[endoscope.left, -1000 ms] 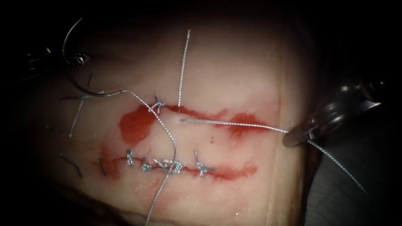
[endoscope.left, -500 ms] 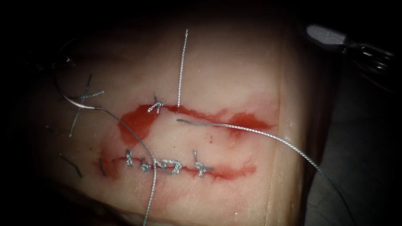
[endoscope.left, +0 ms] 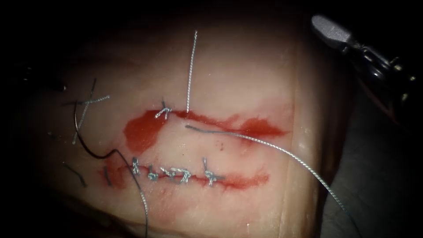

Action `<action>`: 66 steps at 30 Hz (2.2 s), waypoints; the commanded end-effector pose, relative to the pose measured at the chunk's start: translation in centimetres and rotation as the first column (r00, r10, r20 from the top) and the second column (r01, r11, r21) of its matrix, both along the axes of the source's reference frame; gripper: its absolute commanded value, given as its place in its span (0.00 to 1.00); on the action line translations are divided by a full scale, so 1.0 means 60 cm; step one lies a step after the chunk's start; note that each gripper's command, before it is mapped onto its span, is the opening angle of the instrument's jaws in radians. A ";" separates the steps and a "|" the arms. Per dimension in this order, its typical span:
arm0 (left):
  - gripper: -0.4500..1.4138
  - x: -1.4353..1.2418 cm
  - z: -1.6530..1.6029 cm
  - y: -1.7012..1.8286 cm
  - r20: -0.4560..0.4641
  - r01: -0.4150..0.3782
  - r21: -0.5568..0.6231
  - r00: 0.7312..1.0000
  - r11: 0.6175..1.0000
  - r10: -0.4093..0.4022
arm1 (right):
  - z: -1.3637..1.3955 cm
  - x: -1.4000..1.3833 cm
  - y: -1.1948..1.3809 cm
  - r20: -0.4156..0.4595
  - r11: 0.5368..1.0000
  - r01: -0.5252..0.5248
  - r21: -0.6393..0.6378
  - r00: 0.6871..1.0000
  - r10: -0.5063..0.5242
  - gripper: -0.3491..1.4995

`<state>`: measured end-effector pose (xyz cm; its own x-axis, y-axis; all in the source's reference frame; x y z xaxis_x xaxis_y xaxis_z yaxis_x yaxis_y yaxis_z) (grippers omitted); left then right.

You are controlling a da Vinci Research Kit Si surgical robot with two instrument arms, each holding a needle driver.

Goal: Wound Closure

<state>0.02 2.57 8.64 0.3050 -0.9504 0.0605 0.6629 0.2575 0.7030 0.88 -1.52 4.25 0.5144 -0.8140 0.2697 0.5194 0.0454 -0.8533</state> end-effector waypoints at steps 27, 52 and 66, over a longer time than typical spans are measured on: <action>0.69 -0.0611 -0.0271 -0.0311 0.412 0.306 0.747 0.483 0.590 -0.773 | 0.0051 -0.0036 -0.0002 -0.002 0.995 -0.094 -0.038 0.996 0.094 0.95; 0.22 -0.0809 -0.0192 -0.0340 0.631 0.358 0.526 0.445 0.772 -0.636 | 0.0053 -0.0030 -0.0006 -0.045 0.992 -0.125 0.007 0.991 0.126 0.95; 0.00 -0.0745 -0.0235 -0.0312 0.676 0.161 0.512 0.530 0.844 -0.511 | 0.0052 -0.0023 -0.0016 -0.098 0.996 -0.086 0.016 0.991 0.088 0.93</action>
